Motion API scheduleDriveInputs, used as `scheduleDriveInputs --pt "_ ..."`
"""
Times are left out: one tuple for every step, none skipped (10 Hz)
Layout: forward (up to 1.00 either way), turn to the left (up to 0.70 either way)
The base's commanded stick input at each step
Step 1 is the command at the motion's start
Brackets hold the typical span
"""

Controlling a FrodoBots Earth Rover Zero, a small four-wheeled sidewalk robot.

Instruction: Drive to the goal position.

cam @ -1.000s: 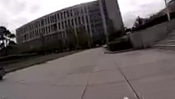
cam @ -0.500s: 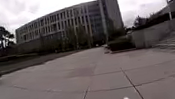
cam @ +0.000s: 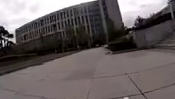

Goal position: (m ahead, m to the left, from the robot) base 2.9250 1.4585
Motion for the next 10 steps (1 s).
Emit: scheduleDriveInputs --pt "0.50 0.00" --pt "0.50 0.00" --pt "0.50 0.00" --pt "0.50 0.00" --pt "0.50 0.00" --pt "0.50 0.00" --pt "0.50 0.00" --pt "0.50 0.00" --pt "0.50 0.00" --pt "0.50 0.00"
